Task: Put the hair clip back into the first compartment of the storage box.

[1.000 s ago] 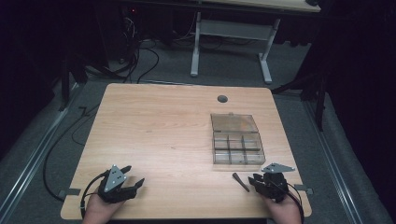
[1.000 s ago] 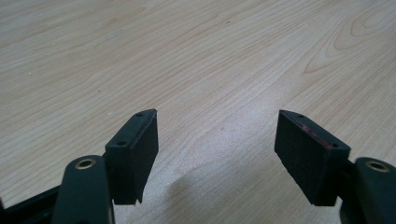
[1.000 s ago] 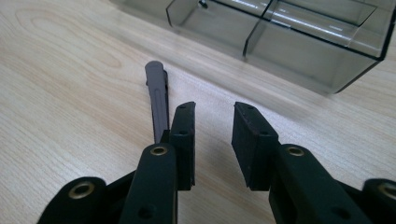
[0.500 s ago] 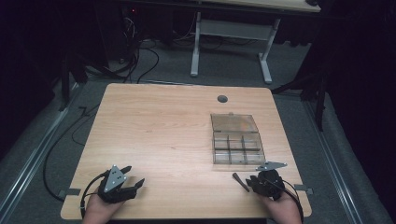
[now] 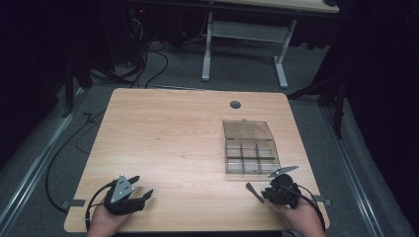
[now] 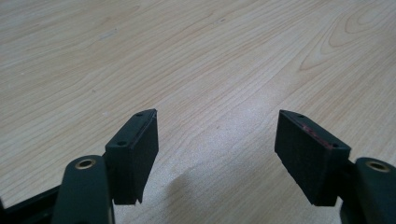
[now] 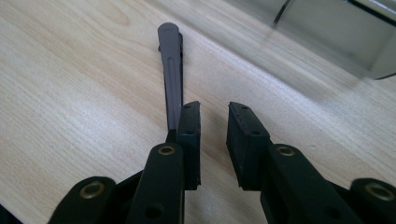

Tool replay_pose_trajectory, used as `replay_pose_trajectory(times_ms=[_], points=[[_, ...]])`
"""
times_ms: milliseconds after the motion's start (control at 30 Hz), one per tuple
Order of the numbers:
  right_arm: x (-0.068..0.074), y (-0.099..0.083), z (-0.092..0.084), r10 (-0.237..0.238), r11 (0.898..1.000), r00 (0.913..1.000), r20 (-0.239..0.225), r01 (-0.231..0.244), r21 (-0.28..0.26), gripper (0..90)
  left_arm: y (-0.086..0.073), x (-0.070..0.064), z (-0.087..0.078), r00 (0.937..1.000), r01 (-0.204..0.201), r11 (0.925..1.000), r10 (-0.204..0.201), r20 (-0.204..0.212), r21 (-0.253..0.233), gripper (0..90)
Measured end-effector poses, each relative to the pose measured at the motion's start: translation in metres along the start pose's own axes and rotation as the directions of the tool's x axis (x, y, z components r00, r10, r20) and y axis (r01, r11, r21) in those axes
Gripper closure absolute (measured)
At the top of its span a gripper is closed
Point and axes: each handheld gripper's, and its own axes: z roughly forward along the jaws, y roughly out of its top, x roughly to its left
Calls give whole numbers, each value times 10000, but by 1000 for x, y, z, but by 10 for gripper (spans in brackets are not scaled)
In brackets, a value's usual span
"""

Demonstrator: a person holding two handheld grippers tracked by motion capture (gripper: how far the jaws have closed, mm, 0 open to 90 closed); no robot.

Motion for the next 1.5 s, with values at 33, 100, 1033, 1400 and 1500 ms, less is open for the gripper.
replay_pose_trajectory(times_ms=[33, 100, 1033, 1400, 1500], points=[[0, 1, 0, -22, 10000, 10000, -4, 22, 85, 751, 0, 0, 0, 10000, 2, 10000, -2, 8, 6, 308], [1, 2, 0, -126, 9995, 9999, -2, 126, 281, 759, 0, 0, 0, 10000, 19, 10000, -19, 16, 2, 308], [9, 35, 7, -1048, 9534, 9931, -534, 1156, 2787, 703, 0, 0, 0, 10000, -33, 10000, 33, 74, 39, 306], [17, 55, 15, -1277, 9405, 9908, -446, 1352, 3118, 668, 0, 0, 0, 10000, -48, 10000, 48, 56, 7, 306], [19, 59, 17, -1104, 9401, 9930, -429, 1183, 3198, 668, 0, 0, 0, 10000, -53, 10000, 53, 72, 21, 306]])
